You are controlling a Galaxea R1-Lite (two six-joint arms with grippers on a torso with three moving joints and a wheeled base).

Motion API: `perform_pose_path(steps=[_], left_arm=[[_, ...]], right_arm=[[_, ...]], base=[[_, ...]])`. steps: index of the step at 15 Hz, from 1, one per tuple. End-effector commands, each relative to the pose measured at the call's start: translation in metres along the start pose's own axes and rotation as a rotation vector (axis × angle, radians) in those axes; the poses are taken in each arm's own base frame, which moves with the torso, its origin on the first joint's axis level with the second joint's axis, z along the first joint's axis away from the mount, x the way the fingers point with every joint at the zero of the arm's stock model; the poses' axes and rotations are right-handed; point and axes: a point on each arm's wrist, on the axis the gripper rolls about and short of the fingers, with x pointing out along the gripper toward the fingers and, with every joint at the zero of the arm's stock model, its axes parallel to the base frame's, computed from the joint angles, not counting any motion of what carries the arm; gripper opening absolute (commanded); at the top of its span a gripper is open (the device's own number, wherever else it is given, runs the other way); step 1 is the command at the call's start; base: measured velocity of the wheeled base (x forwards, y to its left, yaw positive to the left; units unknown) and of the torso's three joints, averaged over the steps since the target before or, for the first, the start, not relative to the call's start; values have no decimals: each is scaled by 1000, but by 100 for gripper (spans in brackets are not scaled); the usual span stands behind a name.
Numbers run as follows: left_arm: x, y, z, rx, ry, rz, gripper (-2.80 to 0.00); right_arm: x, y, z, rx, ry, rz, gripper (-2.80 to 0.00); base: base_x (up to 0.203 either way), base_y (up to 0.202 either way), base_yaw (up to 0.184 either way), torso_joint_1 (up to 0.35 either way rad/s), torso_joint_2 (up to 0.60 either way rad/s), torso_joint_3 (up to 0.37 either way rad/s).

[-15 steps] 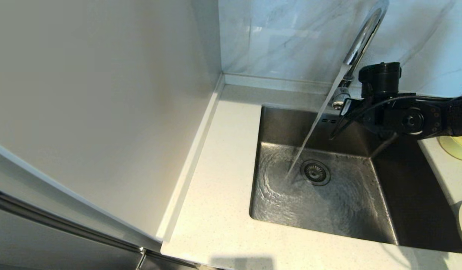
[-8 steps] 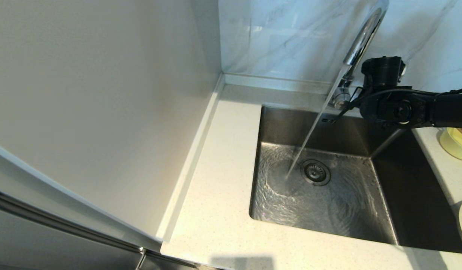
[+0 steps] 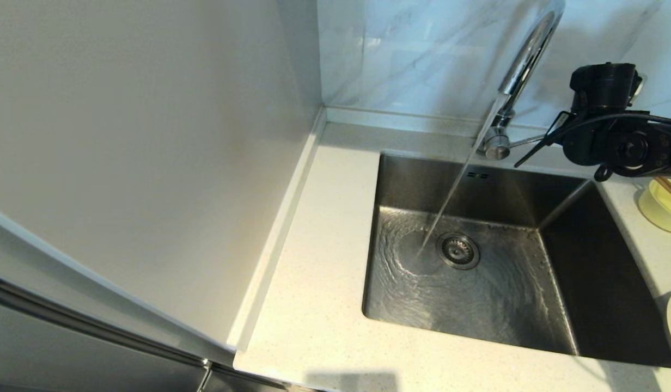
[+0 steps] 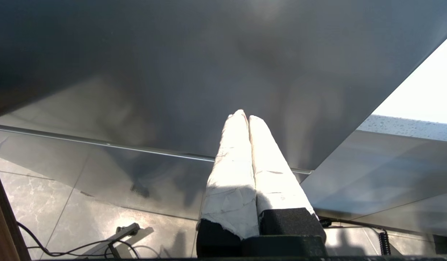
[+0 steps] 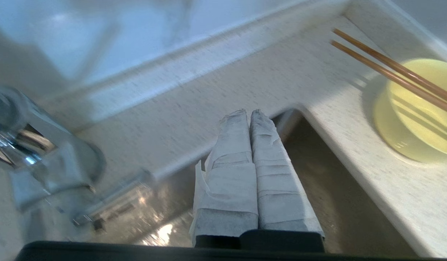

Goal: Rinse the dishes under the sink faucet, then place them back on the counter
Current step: Turn off the faucet

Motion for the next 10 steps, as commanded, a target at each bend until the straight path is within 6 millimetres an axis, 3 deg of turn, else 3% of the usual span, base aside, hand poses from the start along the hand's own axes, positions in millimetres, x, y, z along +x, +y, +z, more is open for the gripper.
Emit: perform_pose_path(steps=[1, 5, 10], left_arm=[[0, 0, 0, 0, 0, 0, -280], [0, 0, 0, 0, 0, 0, -280], [0, 0, 0, 0, 0, 0, -280]], right_arm=[[-11, -9, 8, 2, -2, -5, -280], [-25, -20, -12, -75, 95, 33, -280], [-33, 12, -20, -90, 116, 105, -280]], base=[[0, 0, 0, 0, 0, 0], [0, 0, 0, 0, 0, 0], [0, 0, 0, 0, 0, 0]])
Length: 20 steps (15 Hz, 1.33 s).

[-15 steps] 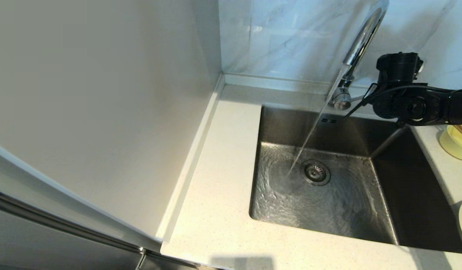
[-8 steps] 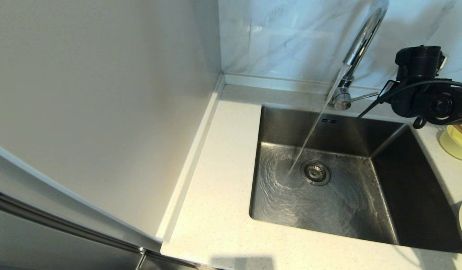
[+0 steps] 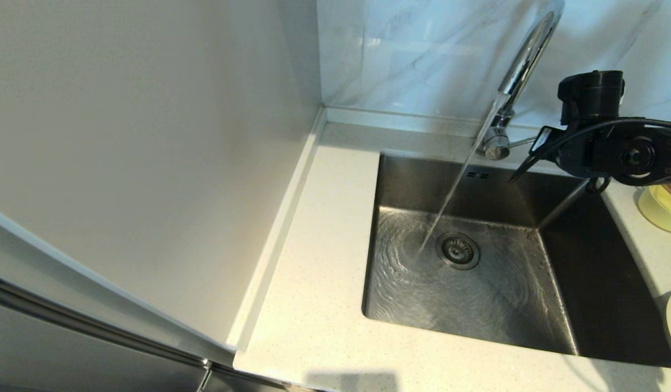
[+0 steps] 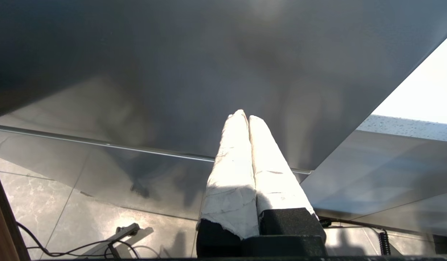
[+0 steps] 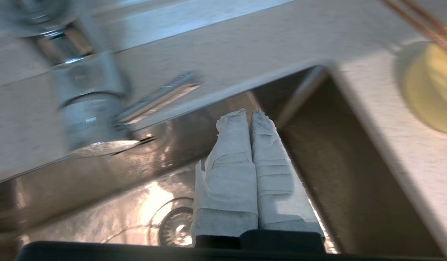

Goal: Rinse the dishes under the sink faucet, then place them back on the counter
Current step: Turn off the faucet

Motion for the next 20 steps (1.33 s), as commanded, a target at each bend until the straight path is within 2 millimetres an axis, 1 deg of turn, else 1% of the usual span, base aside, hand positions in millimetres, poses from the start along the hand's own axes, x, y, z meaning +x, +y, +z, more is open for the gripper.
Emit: perform_pose_path(steps=[1, 4, 5, 6, 9, 10, 12, 16, 18, 20], left_arm=[[0, 0, 0, 0, 0, 0, -280], [0, 0, 0, 0, 0, 0, -280], [0, 0, 0, 0, 0, 0, -280], [0, 0, 0, 0, 0, 0, -280], [0, 0, 0, 0, 0, 0, -280], [0, 0, 0, 0, 0, 0, -280], [0, 0, 0, 0, 0, 0, -280], [0, 0, 0, 0, 0, 0, -280], [0, 0, 0, 0, 0, 0, -280], [0, 0, 0, 0, 0, 0, -280]], right_arm=[[3, 12, -5, -3, 2, 16, -280], [10, 26, -13, -20, 20, 25, -280], [12, 28, -12, -16, 15, 28, -280], [13, 31, -10, -6, 6, 33, -280], [14, 38, 5, 56, -44, 51, -280], [14, 38, 7, 62, -50, 53, -280], [12, 36, 10, 65, -55, 46, -280], [7, 19, 21, 69, -61, 21, -280], [7, 17, 16, 53, -44, 14, -280], [9, 15, 0, 17, -6, 2, -280]], base=[[0, 0, 0, 0, 0, 0], [0, 0, 0, 0, 0, 0], [0, 0, 0, 0, 0, 0], [0, 0, 0, 0, 0, 0], [0, 0, 0, 0, 0, 0], [0, 0, 0, 0, 0, 0], [0, 0, 0, 0, 0, 0], [0, 0, 0, 0, 0, 0], [0, 0, 0, 0, 0, 0], [0, 0, 0, 0, 0, 0]])
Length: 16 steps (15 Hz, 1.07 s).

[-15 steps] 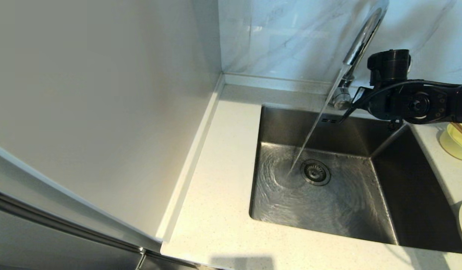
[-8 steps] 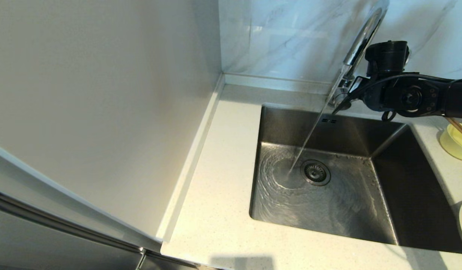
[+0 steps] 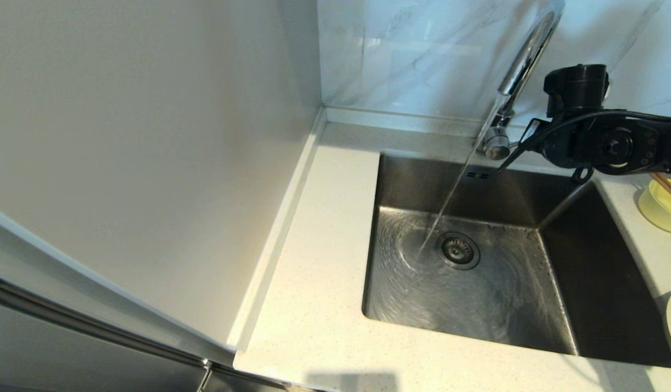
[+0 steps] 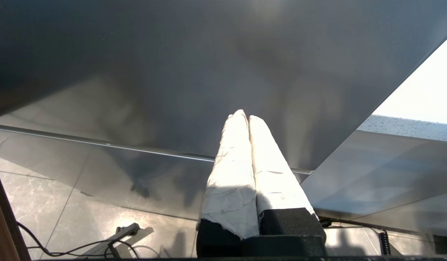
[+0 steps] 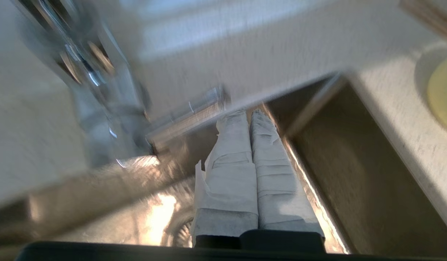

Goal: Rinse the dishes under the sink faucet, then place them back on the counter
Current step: Turn off the faucet

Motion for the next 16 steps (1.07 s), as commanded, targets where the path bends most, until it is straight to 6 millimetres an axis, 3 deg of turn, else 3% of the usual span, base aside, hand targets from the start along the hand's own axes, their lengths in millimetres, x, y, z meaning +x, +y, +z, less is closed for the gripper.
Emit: perform_pose_path(steps=[1, 4, 11, 16], left_arm=[[0, 0, 0, 0, 0, 1, -280], [0, 0, 0, 0, 0, 1, -280], [0, 0, 0, 0, 0, 1, -280], [0, 0, 0, 0, 0, 1, -280]], right_arm=[[0, -1, -10, -19, 22, -5, -280], [4, 6, -19, -28, 32, 4, -280], [11, 21, -3, 35, -29, 32, -280], [6, 17, 8, 66, -49, 26, -280]], base=[[0, 0, 0, 0, 0, 0], [0, 0, 0, 0, 0, 0], [0, 0, 0, 0, 0, 0], [0, 0, 0, 0, 0, 0]])
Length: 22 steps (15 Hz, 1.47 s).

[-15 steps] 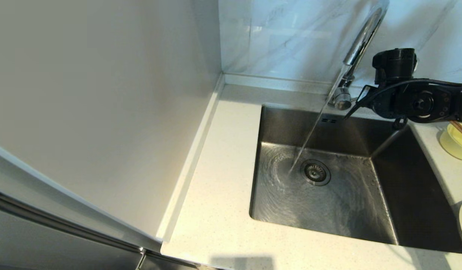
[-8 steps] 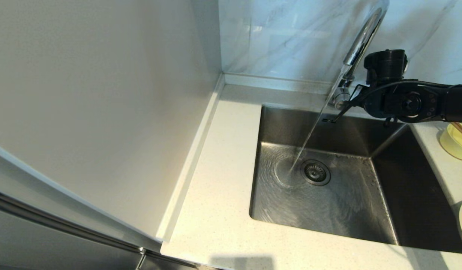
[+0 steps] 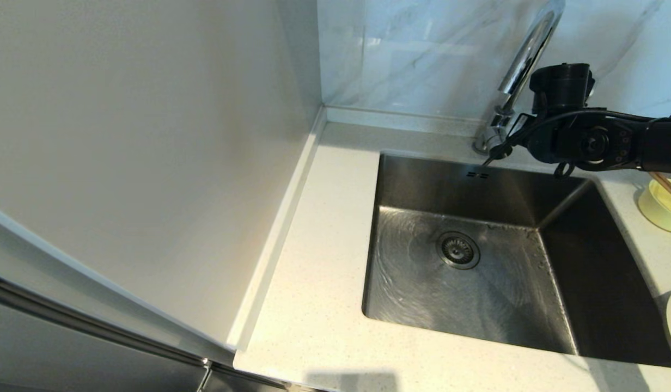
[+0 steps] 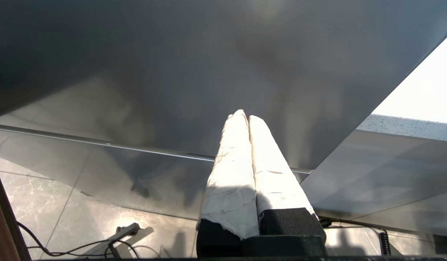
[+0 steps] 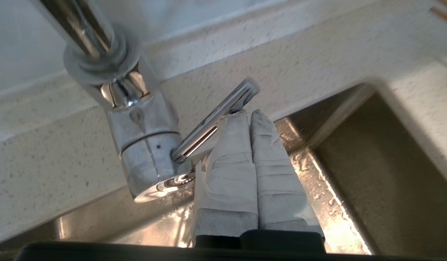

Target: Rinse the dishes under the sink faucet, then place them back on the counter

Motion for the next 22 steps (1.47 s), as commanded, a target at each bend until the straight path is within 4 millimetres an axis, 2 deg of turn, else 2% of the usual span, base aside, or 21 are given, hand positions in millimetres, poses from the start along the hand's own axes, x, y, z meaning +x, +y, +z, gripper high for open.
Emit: perform_pose_path(steps=[1, 5, 7, 8, 10, 13, 15, 18, 22], left_arm=[[0, 0, 0, 0, 0, 1, -280], [0, 0, 0, 0, 0, 1, -280], [0, 0, 0, 0, 0, 1, -280], [0, 0, 0, 0, 0, 1, -280], [0, 0, 0, 0, 0, 1, -280], [0, 0, 0, 0, 0, 1, -280], [0, 0, 0, 0, 0, 1, -280], [0, 0, 0, 0, 0, 1, -280], [0, 0, 0, 0, 0, 1, -280]], right_arm=[[-5, -6, 10, 13, -16, -8, -280], [-24, -35, 31, -12, -23, -61, -280], [-41, -59, 38, -60, -15, -98, -280], [-50, -73, 36, -105, 5, -120, -280], [-76, -109, 25, -225, 64, -156, -280], [-137, -164, 15, -329, 107, -149, -280], [-181, -195, 7, -333, 100, -70, -280], [-234, -241, -27, -305, 84, 127, -280], [-283, -292, -72, -293, -43, 342, -280]], base=[[0, 0, 0, 0, 0, 0], [0, 0, 0, 0, 0, 0], [0, 0, 0, 0, 0, 0], [0, 0, 0, 0, 0, 0], [0, 0, 0, 0, 0, 0], [0, 0, 0, 0, 0, 0], [0, 0, 0, 0, 0, 0], [0, 0, 0, 0, 0, 0], [0, 0, 0, 0, 0, 0]])
